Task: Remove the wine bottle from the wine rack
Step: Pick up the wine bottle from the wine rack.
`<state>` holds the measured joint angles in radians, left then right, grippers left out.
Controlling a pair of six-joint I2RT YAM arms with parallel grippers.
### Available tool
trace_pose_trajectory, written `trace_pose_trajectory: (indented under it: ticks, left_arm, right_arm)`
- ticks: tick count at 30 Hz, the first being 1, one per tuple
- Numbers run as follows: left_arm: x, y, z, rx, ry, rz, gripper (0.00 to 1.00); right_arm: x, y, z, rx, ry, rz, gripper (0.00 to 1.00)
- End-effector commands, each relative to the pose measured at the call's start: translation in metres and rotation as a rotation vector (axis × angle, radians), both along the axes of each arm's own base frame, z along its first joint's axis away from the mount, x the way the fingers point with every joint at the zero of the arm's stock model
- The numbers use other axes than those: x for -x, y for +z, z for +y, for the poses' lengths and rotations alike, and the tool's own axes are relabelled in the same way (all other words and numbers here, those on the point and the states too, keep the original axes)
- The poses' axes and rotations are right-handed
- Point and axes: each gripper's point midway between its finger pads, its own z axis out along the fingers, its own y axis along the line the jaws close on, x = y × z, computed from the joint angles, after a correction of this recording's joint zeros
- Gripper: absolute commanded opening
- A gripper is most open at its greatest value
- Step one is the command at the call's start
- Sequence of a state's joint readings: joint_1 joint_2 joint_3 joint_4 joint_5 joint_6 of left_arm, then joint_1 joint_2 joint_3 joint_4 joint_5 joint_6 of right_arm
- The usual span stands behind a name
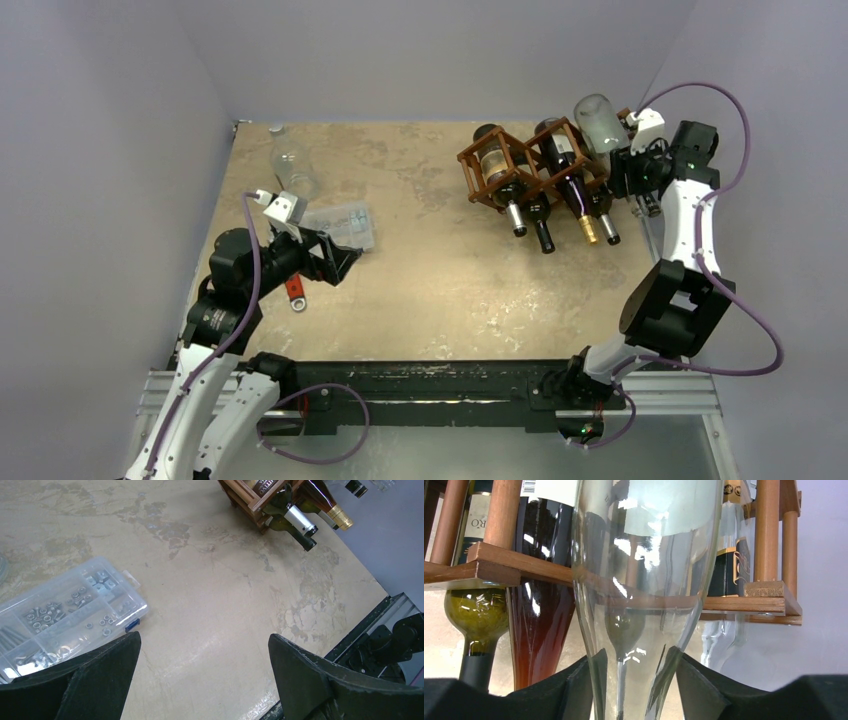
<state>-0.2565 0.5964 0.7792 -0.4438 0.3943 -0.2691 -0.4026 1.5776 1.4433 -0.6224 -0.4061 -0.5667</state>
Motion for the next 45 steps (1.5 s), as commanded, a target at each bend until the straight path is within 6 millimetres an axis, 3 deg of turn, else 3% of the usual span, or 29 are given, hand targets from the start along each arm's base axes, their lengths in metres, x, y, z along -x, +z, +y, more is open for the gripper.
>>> trace_pose_trajectory:
  ticks: [1, 8, 11, 15, 25, 39, 45]
  left_arm:
    - [0.0, 0.005, -0.003, 0.006, -0.017, -0.023, 1.0]
    - [0.0, 0.006, -0.003, 0.006, -0.016, -0.024, 1.0]
    - [0.0, 0.006, -0.003, 0.006, -0.015, -0.024, 1.0]
    - [0.0, 0.006, -0.003, 0.007, -0.017, -0.023, 1.0]
    - [0.0, 0.006, -0.003, 0.006, -0.015, -0.022, 1.0]
    - [0.0, 0.007, -0.002, 0.007, -0.014, -0.025, 1.0]
    - [0.001, 0.006, -0.004, 0.01, -0.02, -0.02, 1.0]
  right_arm:
    - [-0.003, 0.001, -0.005, -0.006, -0.016, -0.018, 0.58]
    - [-0.001, 0.007, -0.004, -0.015, -0.012, -0.04, 0.32]
    - [0.0, 0.017, -0.001, -0.02, 0.0, -0.07, 0.14]
    - [0.001, 0.041, 0.004, -0.02, 0.011, -0.14, 0.0]
    - [0.005, 0.096, 0.014, -0.008, 0.023, -0.302, 0.0]
    - [0.018, 0.149, 0.031, -0.031, 0.045, -0.432, 0.0]
    - [0.025, 0.16, 0.041, -0.057, 0.079, -0.424, 0.0]
